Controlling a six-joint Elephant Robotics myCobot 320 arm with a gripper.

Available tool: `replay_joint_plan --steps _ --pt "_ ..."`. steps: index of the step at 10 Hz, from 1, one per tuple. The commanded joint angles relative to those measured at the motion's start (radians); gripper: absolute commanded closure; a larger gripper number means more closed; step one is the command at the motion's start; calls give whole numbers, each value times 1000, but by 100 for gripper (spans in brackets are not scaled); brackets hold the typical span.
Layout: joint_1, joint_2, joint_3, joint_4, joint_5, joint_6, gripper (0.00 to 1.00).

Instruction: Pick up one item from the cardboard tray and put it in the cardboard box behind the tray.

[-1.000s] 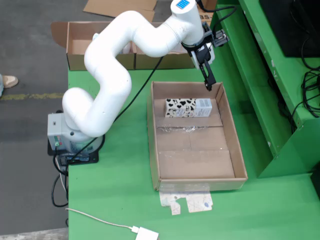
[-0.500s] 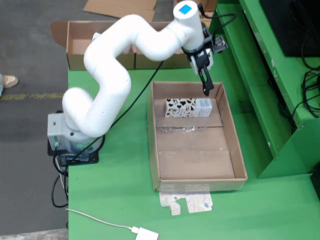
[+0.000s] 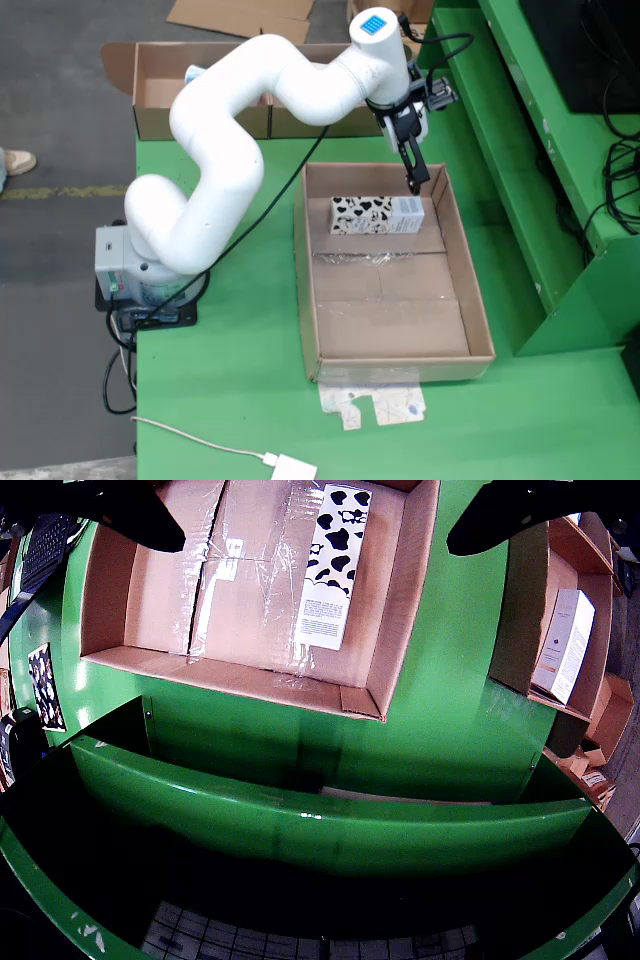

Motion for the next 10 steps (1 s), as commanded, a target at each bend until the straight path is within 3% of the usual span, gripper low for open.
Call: replay_joint_plan --steps 1,7,10 --pt "-14 6 13 40 6 -11 0" --pt "-33 -35 -21 109 21 -28 0" --pt "-25 17 -188 228 17 -22 0"
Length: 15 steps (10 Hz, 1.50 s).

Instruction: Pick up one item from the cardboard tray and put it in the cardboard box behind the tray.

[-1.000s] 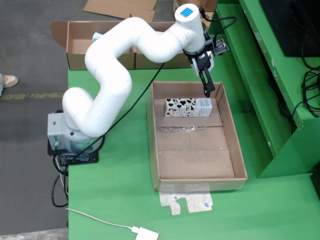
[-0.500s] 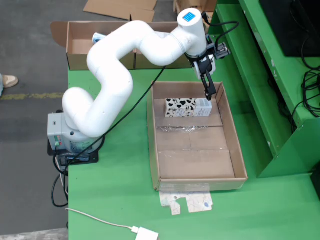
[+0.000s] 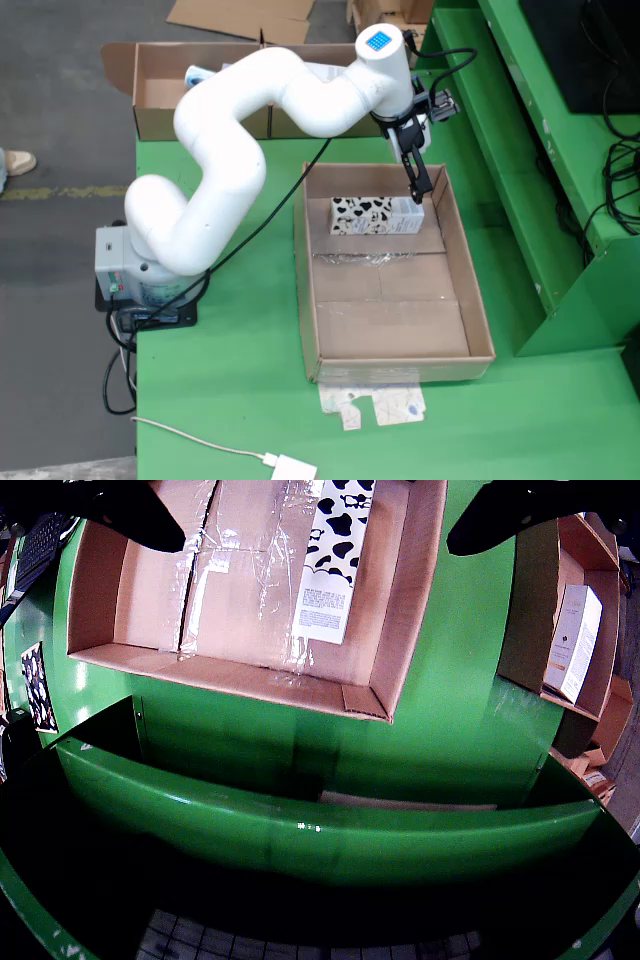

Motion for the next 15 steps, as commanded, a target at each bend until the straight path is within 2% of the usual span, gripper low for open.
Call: replay_joint_plan --steps 1,9,15 --pt "-2 54 -107 102 4 -4 0" --pt "3 8 -180 165 4 15 0" --pt "13 -87 -169 239 -3 14 0"
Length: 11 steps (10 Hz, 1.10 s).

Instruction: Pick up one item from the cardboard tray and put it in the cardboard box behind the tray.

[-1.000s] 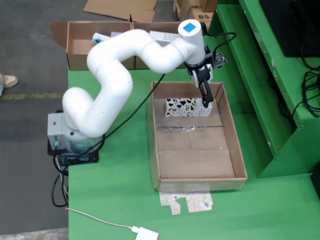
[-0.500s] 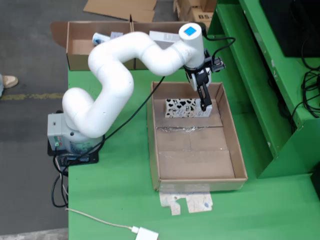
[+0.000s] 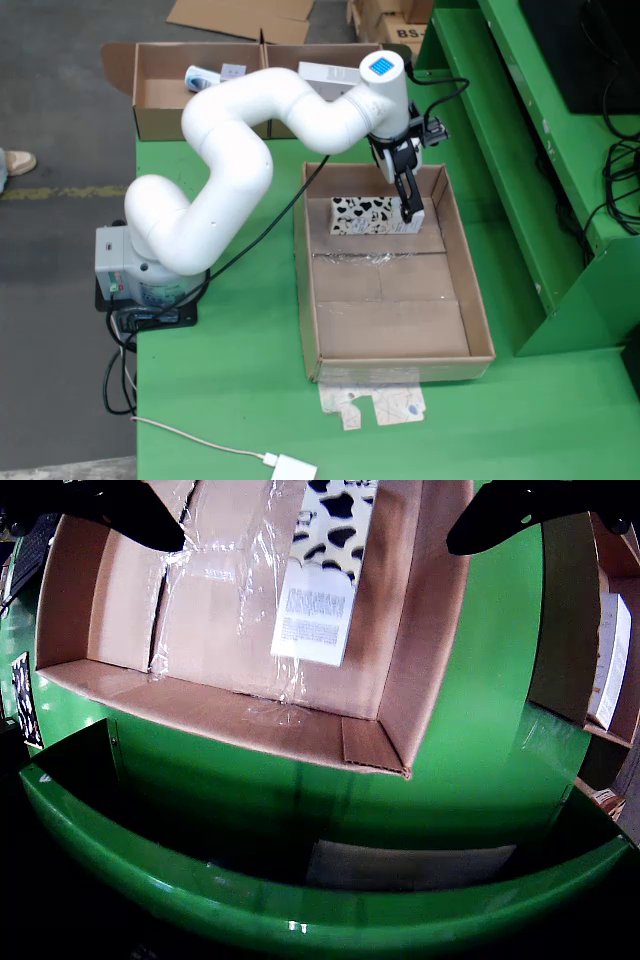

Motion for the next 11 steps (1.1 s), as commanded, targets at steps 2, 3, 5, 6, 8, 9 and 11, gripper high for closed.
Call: replay_joint_plan --steps 2,3,5,6,8,9,11 --pt "-2 -35 27 91 -18 2 0" --pt "-2 -32 -10 134 -18 -3 0" --pt "-2 -35 -27 163 -24 -5 0" --pt "-7 -52 -17 168 -21 -9 0" --pt "-16 -75 -4 177 -15 -13 0" --pt "-21 -84 -15 193 -13 -13 0" --pt "-29 -102 -8 198 -9 -14 0"
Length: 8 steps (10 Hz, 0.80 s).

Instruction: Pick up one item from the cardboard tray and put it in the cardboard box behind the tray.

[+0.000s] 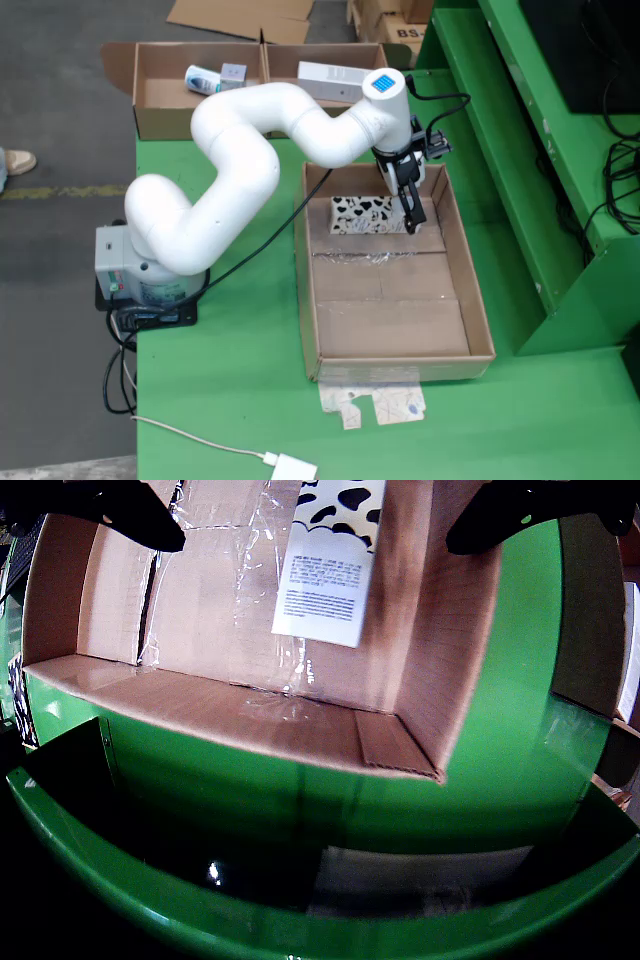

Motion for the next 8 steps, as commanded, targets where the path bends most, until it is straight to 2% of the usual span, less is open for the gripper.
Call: replay_joint_plan --steps 1,8 --pt "-11 9 16 28 7 -5 0" --pt "-36 -52 29 57 17 -8 0"
